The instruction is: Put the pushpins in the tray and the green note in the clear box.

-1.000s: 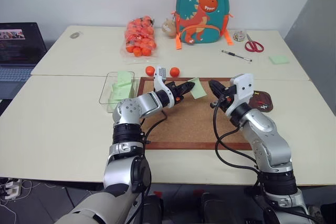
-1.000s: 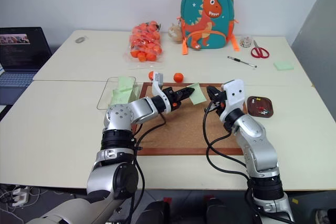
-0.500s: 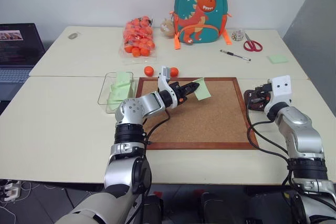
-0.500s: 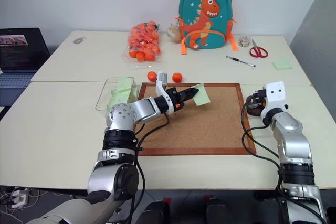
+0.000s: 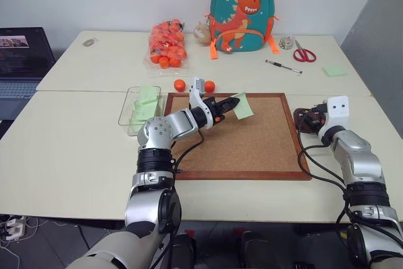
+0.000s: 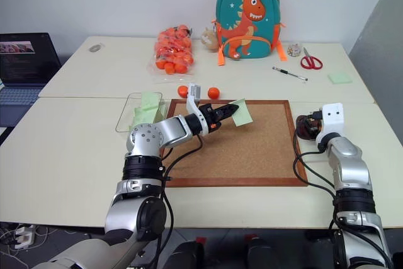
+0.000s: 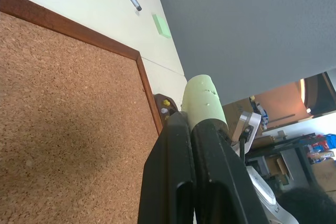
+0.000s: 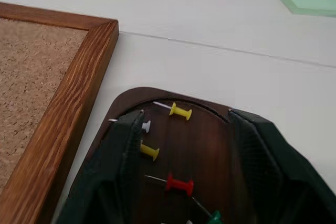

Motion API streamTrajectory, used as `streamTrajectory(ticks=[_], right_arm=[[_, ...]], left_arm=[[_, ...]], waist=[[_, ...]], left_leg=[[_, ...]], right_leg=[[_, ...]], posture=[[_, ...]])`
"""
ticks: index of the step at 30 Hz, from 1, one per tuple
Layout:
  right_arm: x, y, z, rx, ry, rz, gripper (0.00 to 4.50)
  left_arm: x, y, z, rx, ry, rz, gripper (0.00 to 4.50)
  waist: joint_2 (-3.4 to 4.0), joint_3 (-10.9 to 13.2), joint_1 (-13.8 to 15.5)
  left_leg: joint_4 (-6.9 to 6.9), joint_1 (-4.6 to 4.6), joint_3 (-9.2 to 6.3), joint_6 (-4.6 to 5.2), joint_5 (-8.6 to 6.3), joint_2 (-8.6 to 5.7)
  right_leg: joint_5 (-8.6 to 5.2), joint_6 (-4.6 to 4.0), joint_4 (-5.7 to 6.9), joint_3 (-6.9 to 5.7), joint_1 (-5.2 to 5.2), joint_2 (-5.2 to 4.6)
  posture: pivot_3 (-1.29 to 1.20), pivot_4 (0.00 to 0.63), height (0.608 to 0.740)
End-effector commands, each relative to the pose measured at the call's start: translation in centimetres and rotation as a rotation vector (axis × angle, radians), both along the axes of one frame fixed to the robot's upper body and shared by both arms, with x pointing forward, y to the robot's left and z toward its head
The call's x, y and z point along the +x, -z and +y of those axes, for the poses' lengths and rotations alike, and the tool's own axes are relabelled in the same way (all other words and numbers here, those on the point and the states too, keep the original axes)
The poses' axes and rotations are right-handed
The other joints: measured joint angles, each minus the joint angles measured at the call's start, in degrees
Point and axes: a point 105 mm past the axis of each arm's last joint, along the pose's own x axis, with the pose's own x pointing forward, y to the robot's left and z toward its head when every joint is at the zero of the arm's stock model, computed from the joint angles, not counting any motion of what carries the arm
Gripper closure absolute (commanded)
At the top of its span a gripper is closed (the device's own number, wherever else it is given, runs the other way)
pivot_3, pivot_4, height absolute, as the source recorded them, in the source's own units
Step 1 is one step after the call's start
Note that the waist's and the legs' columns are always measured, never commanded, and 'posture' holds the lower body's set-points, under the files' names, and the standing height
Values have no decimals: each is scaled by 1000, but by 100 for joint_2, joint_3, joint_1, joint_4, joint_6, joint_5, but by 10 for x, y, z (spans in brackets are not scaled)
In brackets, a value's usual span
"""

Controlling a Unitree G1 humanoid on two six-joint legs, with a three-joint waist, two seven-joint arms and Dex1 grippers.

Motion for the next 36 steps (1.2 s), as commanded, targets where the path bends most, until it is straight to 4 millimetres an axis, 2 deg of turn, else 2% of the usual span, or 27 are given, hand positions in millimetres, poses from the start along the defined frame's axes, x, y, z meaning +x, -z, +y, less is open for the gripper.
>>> streamTrajectory(ticks=[1,3,4,8,11,15,17,19,23,30,36], right_arm=[[-4,-45,1,-4,-6,-173,893],[-9,-55,9,-12,-49,-202,470],[-14,-61,22,-10,-119,-207,254],[-40,-79,84,24,-449,-201,254],[-62,-89,121,49,-667,-191,254],[-81,-101,151,85,-845,-179,254],[-82,-108,161,88,-891,-185,254],[-81,-112,166,92,-914,-191,254],[-79,-122,183,101,-980,-206,254],[-80,-132,201,97,-1041,-217,254],[-83,-137,202,92,-1037,-216,190]], left_arm=[[1,-18,4,15,-20,-108,4500],[4,-25,10,47,-56,-158,4500],[7,-32,18,87,-99,-209,4500],[16,-53,60,252,-296,-394,4500],[21,-63,96,401,-464,-493,4500],[22,-74,149,576,-703,-547,4500],[16,-74,179,664,-814,-527,4500],[12,-70,195,724,-864,-498,4500],[10,-43,211,825,-862,-393,4500],[16,-19,203,839,-810,-325,4500],[19,-12,199,871,-798,-318,3351]], waist=[[0,0,0],[0,0,-2],[0,0,-4],[1,0,-39],[1,0,-53],[-2,2,8],[-5,4,12],[-5,4,14],[-5,4,32],[-19,12,34],[-19,12,25]], left_leg=[[0,0,0,0,0,0],[0,0,0,0,0,1],[-1,0,0,-1,0,2],[-4,1,0,-1,0,5],[-7,4,-3,-1,0,10],[0,2,-14,1,-2,9],[1,0,-17,10,-7,9],[0,1,-24,18,-11,10],[-1,-1,-30,22,-14,12],[2,-6,-31,23,-14,12],[1,-6,-32,23,-14,12]], right_leg=[[0,0,0,0,0,0],[0,0,0,0,-1,0],[0,0,0,0,-1,1],[0,0,0,0,-2,4],[0,0,0,-1,0,7],[0,1,-2,-4,4,0],[0,1,-3,-5,3,-4],[1,1,-1,-2,-1,-5],[0,1,-2,-14,2,-6],[1,0,-2,-22,1,-11],[1,0,-1,-21,-3,-10]], posture=[[0,150,740],[0,150,740],[0,150,740],[0,150,740],[0,150,740],[0,150,740],[0,150,740],[0,150,740],[0,150,740],[0,150,740],[0,150,740]])
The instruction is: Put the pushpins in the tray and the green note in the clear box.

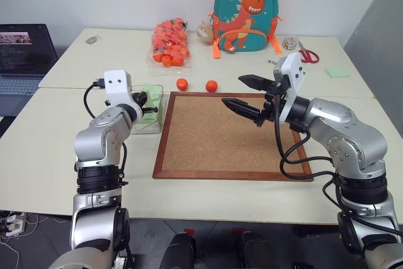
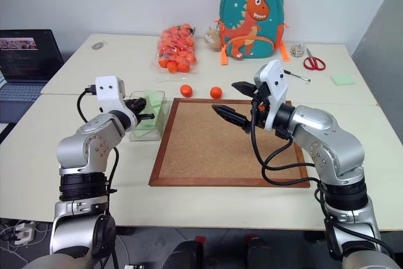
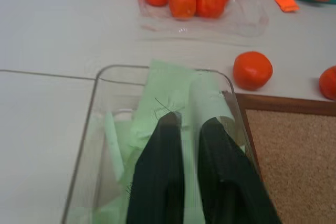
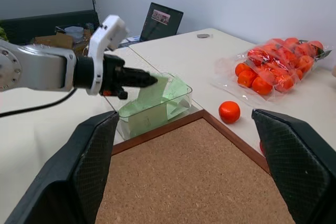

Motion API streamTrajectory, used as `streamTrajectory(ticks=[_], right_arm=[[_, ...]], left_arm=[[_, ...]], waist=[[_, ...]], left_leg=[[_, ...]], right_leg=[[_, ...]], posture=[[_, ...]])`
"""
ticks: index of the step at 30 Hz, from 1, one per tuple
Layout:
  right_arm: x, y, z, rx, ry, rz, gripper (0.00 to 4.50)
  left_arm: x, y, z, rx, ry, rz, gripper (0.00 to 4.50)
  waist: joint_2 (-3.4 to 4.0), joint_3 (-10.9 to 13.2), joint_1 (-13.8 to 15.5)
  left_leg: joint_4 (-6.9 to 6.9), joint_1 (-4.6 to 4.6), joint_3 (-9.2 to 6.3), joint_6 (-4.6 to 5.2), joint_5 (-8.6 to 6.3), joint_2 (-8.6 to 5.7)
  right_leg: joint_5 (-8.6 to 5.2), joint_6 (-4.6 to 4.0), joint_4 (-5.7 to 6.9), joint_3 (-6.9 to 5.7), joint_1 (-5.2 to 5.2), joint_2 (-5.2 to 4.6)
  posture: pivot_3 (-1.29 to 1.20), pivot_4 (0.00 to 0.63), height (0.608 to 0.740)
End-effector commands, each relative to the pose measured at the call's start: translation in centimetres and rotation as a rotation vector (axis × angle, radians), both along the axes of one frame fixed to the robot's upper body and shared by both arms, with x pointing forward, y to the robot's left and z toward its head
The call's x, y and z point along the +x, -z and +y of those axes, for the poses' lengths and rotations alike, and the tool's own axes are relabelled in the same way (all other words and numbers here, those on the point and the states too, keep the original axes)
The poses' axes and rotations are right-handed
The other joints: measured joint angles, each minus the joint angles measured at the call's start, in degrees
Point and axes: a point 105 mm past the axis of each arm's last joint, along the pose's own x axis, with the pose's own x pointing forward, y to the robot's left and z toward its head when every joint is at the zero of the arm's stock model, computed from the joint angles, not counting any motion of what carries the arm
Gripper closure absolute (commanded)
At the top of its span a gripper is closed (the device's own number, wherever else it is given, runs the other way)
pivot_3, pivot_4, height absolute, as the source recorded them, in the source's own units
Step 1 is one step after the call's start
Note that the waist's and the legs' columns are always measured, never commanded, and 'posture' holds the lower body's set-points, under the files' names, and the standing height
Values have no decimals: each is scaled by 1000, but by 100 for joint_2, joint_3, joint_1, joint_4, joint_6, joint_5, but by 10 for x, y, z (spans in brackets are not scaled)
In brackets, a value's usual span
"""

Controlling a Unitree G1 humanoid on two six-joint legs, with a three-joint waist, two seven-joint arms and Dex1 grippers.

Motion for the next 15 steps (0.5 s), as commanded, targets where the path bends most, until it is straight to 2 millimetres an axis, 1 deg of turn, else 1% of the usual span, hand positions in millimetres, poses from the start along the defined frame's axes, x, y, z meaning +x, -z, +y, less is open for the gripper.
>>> streamTrajectory(ticks=[1,7,10,11,15], right_arm=[[-6,-15,0,12,-4,-50,190],[-7,-12,-4,10,14,-43,190],[-7,-9,-5,8,19,-40,190],[-6,-8,-6,8,21,-39,190],[-6,-6,-7,6,25,-39,190]], left_arm=[[2,-14,0,40,-8,-47,3084],[2,-14,-2,55,-13,-47,1954],[2,-9,-6,25,-8,-22,1442],[2,-7,-8,6,-5,-12,1322],[3,-4,-14,-53,6,3,1322]], waist=[[0,0,-1],[0,0,-1],[0,0,-1],[0,0,-1],[0,0,-1]], left_leg=[[0,0,0,0,0,0],[0,0,0,0,0,0],[0,0,0,0,0,1],[0,0,0,0,0,1],[0,0,1,1,0,0]], right_leg=[[0,0,0,1,0,0],[0,0,1,1,-1,0],[0,0,1,1,-1,0],[0,0,1,1,0,-1],[0,0,1,1,0,-1]], posture=[[0,150,740],[0,150,740],[0,150,740],[0,150,740],[0,150,740]])
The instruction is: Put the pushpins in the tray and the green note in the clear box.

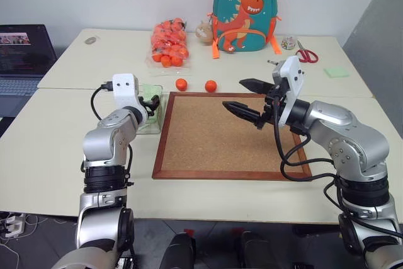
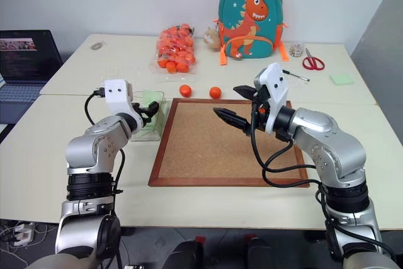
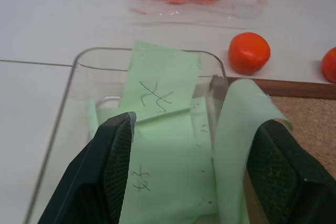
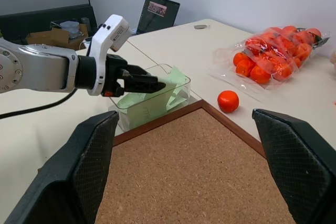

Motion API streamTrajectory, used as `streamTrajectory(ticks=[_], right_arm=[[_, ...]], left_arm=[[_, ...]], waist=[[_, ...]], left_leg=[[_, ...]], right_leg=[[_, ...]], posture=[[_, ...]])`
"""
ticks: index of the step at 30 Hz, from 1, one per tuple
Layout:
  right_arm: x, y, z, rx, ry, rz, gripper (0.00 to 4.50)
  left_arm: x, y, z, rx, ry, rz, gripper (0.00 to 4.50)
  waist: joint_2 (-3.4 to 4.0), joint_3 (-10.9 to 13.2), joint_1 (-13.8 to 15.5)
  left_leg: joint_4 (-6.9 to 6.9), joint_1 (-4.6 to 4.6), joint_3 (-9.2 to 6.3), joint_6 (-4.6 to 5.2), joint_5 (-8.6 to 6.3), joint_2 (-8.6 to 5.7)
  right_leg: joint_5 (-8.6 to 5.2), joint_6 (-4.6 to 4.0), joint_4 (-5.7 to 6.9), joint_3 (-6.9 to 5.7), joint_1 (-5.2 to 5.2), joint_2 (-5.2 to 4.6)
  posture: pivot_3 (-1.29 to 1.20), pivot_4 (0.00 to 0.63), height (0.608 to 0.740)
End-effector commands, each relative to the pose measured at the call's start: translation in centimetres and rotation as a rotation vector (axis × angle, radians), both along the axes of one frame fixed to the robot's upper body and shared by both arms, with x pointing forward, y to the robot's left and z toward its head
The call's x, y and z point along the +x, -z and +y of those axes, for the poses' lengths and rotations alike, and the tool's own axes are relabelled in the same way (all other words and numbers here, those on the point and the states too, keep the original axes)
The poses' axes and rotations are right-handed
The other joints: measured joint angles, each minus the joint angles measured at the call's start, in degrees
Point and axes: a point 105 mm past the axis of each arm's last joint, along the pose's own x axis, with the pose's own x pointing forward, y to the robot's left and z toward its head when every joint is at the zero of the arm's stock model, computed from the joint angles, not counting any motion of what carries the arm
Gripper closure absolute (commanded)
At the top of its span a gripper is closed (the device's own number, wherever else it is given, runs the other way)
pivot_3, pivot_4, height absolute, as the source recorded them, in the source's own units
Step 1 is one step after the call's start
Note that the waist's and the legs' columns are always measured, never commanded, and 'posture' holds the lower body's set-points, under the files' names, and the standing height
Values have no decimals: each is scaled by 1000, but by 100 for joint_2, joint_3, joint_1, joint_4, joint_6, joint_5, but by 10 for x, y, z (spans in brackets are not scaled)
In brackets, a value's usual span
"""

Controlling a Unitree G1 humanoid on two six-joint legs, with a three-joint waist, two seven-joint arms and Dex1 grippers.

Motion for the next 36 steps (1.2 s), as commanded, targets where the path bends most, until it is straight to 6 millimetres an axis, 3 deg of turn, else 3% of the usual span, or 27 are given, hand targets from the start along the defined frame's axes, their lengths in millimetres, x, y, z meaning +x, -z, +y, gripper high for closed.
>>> streamTrajectory(ticks=[1,14,18,27,31,36], right_arm=[[-5,-12,-4,15,1,-63,190],[0,-1,-11,6,18,-62,190],[1,0,-11,5,17,-63,190],[1,0,-10,0,8,-67,190],[0,0,-11,0,6,-67,190],[-6,3,-18,3,13,-47,190]], left_arm=[[2,-15,-3,-41,1,-42,1322],[-3,-38,-4,-92,-80,-185,1322],[-10,-41,9,-79,-184,-219,1322],[-18,-47,22,-63,-250,-274,1322],[-24,-52,1,-32,-97,-312,1322],[-43,-40,-35,127,266,-235,1322]], waist=[[0,0,0],[-1,0,1],[-1,0,1],[-1,1,2],[-1,1,-3],[-1,1,-9]], left_leg=[[0,0,0,0,0,0],[0,0,1,0,0,1],[0,0,1,-1,0,4],[1,0,4,0,0,1],[0,0,7,-1,0,0],[-1,1,9,-1,1,0]], right_leg=[[0,0,0,0,0,0],[0,0,0,0,0,1],[0,0,0,2,0,0],[0,0,0,1,2,0],[0,0,0,1,2,0],[0,0,-1,1,2,2]], posture=[[0,150,740],[0,150,740],[0,150,740],[0,150,740],[0,150,740],[0,150,740]])
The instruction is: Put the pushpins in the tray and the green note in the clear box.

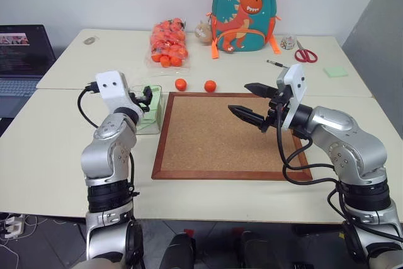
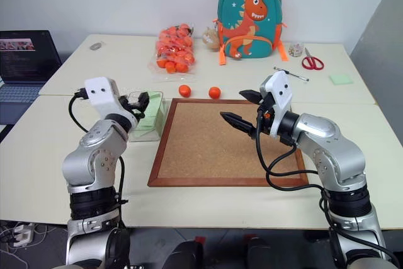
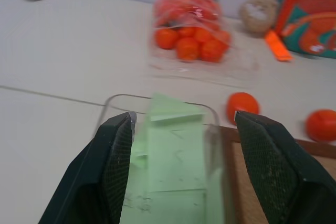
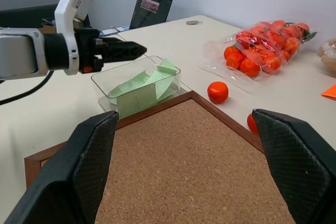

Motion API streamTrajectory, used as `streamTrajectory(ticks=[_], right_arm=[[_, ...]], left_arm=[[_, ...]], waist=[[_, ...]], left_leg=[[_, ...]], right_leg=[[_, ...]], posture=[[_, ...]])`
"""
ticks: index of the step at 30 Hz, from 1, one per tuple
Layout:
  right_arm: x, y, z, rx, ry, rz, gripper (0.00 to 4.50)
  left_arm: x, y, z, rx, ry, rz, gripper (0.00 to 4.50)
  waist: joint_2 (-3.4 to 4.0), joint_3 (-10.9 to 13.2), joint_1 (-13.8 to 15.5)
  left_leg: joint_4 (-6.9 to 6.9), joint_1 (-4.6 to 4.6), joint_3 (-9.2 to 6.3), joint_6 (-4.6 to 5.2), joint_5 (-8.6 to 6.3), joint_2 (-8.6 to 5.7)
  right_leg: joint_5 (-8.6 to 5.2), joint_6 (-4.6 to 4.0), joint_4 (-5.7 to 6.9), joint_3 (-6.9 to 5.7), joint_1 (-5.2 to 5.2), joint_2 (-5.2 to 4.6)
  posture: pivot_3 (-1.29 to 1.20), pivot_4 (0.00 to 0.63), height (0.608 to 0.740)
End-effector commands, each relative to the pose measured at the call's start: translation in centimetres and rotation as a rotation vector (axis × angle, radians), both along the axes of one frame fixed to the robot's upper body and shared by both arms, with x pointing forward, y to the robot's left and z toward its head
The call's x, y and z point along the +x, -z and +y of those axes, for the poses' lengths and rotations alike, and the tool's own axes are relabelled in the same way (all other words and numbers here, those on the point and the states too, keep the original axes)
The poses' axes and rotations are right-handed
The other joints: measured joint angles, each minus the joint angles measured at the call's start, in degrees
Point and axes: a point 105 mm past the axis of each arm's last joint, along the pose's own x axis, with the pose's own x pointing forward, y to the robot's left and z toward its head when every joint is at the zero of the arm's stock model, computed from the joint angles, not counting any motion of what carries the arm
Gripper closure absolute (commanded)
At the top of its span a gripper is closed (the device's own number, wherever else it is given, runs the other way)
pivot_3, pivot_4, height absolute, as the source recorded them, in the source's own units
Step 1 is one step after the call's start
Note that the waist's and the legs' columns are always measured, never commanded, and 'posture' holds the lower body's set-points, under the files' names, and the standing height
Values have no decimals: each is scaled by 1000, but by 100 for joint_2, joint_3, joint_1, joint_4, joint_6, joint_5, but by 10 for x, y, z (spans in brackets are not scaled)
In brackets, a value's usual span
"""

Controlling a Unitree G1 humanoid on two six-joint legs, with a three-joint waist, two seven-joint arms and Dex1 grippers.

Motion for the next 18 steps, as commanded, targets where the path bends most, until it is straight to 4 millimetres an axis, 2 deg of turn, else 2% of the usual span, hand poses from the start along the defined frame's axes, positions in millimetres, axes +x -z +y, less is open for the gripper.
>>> streamTrajectory(ticks=[1,5,9,15,18], right_arm=[[-12,-9,-11,14,-1,-26,190],[-25,-5,-24,5,5,13,190],[-37,9,-37,-44,15,40,190],[-45,34,-54,-101,51,42,190],[-41,37,-58,-109,76,26,190]], left_arm=[[-22,-9,-35,171,331,5,1322],[-42,-8,-48,267,560,57,1322],[-54,-12,-60,244,739,49,1322],[-63,-7,-80,192,888,53,1322],[-64,-6,-86,187,929,27,1322]], waist=[[0,0,-4],[2,4,-3],[1,4,6],[0,5,5],[0,5,-10]], left_leg=[[-1,0,1,0,0,0],[-3,2,0,1,-1,2],[-3,1,0,3,-1,3],[-2,2,4,4,-2,1],[0,5,7,4,-2,2]], right_leg=[[0,0,0,0,0,2],[-1,-1,0,2,1,3],[-1,-1,-5,-1,5,2],[-1,0,-5,1,6,6],[-1,0,-4,5,7,8]], posture=[[0,150,740],[0,150,740],[0,150,740],[0,150,740],[0,150,740]])
